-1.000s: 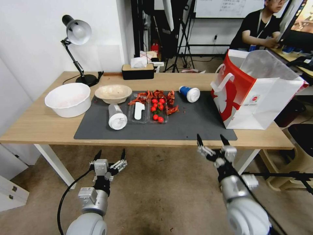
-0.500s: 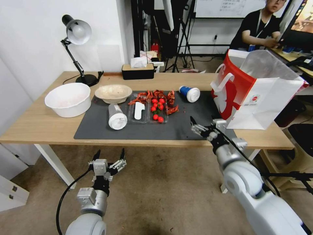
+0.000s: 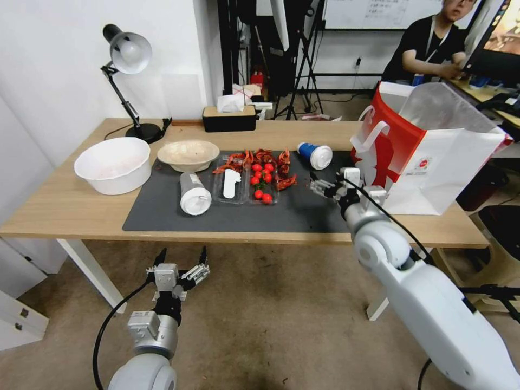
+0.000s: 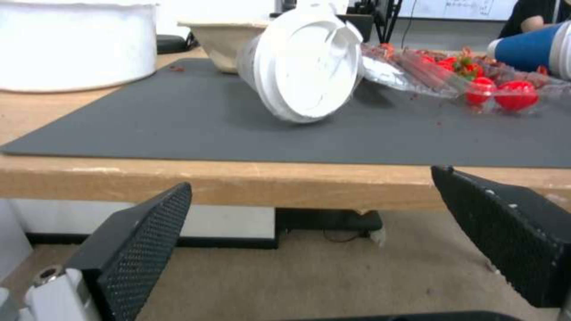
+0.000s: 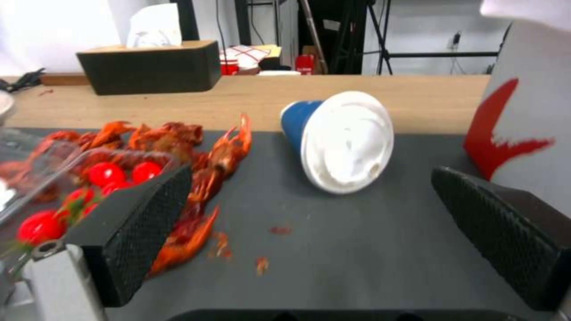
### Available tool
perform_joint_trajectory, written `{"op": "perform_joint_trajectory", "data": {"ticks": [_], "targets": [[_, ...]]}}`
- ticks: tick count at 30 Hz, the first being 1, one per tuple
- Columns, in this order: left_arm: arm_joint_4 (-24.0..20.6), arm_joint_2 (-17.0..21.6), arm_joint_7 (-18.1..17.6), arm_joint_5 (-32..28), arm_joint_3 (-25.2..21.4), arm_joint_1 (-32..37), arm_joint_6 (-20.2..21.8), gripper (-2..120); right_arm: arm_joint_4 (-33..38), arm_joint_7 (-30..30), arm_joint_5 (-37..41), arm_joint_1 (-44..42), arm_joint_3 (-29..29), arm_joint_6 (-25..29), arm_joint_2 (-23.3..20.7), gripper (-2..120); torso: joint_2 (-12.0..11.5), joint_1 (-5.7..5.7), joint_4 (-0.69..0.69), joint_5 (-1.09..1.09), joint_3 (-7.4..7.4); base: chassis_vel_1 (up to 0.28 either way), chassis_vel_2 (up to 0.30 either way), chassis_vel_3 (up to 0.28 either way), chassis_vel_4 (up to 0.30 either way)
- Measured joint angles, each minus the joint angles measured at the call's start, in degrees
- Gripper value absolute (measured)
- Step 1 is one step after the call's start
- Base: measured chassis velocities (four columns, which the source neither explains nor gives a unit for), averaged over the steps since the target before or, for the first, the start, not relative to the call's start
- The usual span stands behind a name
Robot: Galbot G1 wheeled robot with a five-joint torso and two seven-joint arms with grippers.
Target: Pick up the trash from the table and place it into the takeout bag.
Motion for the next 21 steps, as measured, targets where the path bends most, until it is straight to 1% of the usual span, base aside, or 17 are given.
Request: {"op": "perform_joint_trajectory", "data": {"ticks": [3,16,21], "targets": [[-0.1,0.1,0.1,-0.1,-0.2,0.0,0.0,100,-2.4,0.1,0.9,2.9,-1.1,-0.7,-0.2,100,0.0,0.00,0.00,0.01,0.00,0.000,0.000,0.000,0.000],[0.5,-0.1,0.2,-0.1,0.0,-0.2,0.1,100,-7.3,0.8,2.7,8.7,-3.1,-3.7,-0.4,100,0.0,0.00,-0.01,0.01,-0.01,0.000,0.000,0.000,0.000],[0.4,-0.1,0.2,-0.1,0.1,-0.1,0.1,100,-12.3,0.4,2.8,12.5,-5.9,-4.2,0.0,100,0.0,0.00,0.00,0.01,0.00,0.000,0.000,0.000,0.000]]}}
